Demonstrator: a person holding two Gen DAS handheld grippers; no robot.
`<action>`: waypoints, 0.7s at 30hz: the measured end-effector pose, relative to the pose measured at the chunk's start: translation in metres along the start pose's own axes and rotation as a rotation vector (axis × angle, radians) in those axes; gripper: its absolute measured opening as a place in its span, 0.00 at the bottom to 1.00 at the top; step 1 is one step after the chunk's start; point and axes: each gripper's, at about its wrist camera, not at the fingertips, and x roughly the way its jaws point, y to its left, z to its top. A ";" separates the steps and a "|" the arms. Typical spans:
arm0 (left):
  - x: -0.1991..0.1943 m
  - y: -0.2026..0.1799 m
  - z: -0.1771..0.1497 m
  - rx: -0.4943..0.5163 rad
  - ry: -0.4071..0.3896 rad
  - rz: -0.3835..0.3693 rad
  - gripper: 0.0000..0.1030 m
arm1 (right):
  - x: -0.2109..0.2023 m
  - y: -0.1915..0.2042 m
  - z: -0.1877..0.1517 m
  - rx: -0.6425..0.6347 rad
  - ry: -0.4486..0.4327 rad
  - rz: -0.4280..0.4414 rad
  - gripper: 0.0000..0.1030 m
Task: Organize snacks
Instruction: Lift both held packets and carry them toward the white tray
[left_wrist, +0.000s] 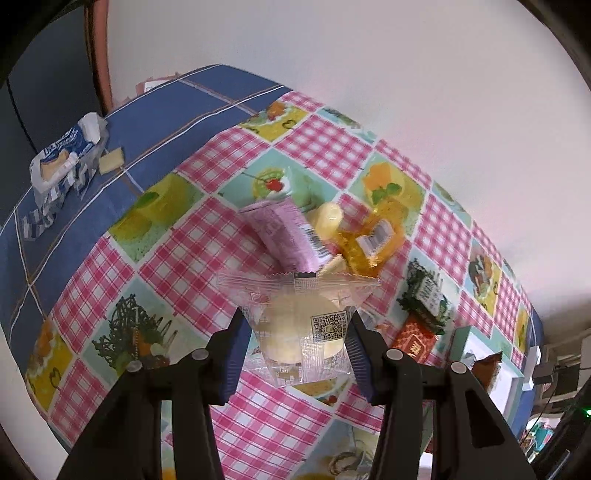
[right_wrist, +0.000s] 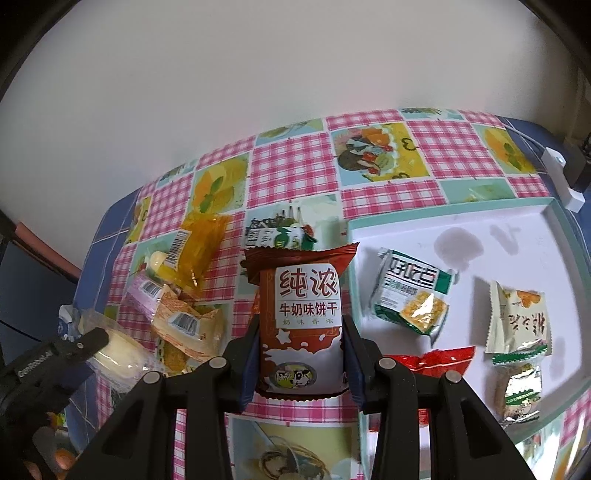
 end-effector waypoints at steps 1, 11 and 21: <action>-0.002 -0.005 -0.001 0.012 -0.003 -0.007 0.50 | -0.001 -0.004 0.000 0.010 -0.003 -0.003 0.41; -0.017 -0.089 -0.031 0.208 -0.016 -0.097 0.50 | -0.025 -0.092 0.009 0.224 -0.047 -0.093 0.41; -0.015 -0.180 -0.086 0.442 0.014 -0.164 0.50 | -0.048 -0.181 0.003 0.435 -0.070 -0.212 0.41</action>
